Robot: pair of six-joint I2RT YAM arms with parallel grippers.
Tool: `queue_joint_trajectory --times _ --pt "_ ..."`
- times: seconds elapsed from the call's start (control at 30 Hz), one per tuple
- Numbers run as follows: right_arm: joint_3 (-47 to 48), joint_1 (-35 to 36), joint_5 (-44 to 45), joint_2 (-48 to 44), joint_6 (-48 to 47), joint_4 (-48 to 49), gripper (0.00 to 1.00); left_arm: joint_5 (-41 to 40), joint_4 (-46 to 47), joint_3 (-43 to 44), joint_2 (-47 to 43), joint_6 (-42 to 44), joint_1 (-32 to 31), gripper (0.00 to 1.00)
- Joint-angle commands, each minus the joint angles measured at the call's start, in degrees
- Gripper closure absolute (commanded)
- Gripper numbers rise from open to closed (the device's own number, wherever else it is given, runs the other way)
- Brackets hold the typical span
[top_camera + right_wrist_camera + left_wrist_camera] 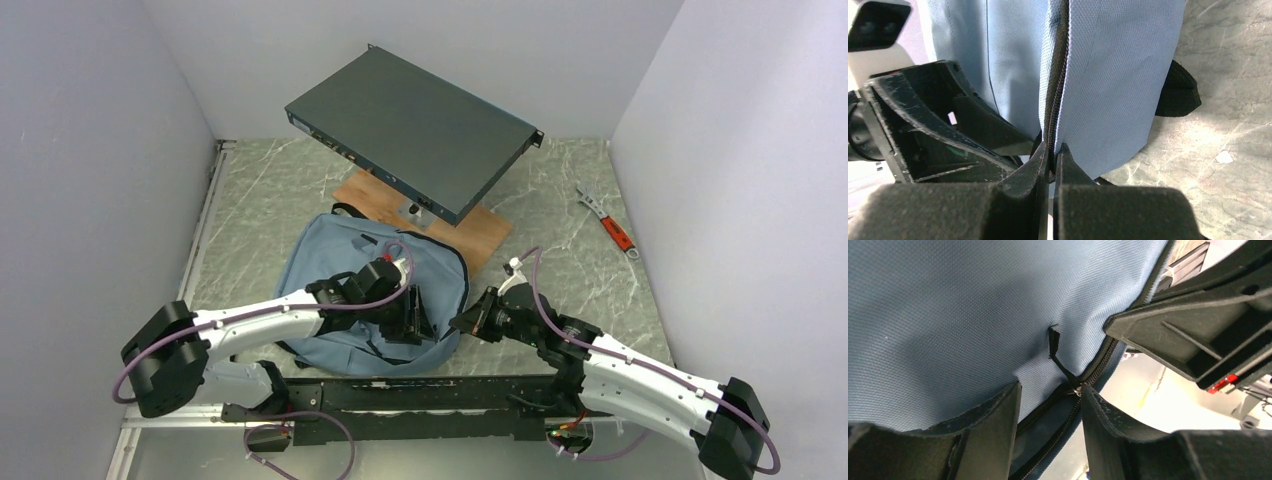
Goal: Pack the student bag
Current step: Zip the student bag at the center of the board.
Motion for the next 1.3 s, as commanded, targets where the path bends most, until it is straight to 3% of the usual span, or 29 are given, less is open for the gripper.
queue_joint_trajectory --times 0.0,0.47,0.5,0.63,0.7,0.8,1.0,1.27 --pt "0.8 0.2 2.1 -0.3 -0.5 3.8 1.0 3.9 2.1 0.4 2.4 -9.3 0.2 0.47" --pt "2.7 2.8 3.4 2.6 -2.1 4.5 1.0 -0.4 2.1 3.8 9.8 -16.9 -0.2 0.53" --pt "3.0 3.3 3.9 2.7 -2.4 4.3 1.0 -1.1 2.3 3.9 10.1 -16.7 -0.2 0.56" --pt "2.9 4.1 5.5 2.8 -3.0 3.4 1.0 -5.9 2.7 4.1 9.6 -13.3 -0.3 0.9" --pt "2.0 4.1 6.8 2.2 -3.1 3.4 1.0 -10.2 2.5 3.1 7.6 -10.0 -0.4 1.0" --pt "1.0 4.1 9.5 0.1 -3.5 2.8 1.0 -17.3 -1.8 2.3 2.8 -5.0 -1.5 1.0" --pt "0.2 2.2 14.0 -3.9 -4.9 1.1 1.0 -35.8 -18.4 3.4 -8.4 -2.5 -11.3 1.0" --pt "0.1 -4.0 14.1 -5.0 -5.1 -1.4 1.0 -40.4 -29.9 -2.4 -16.6 -12.4 -14.1 1.0"
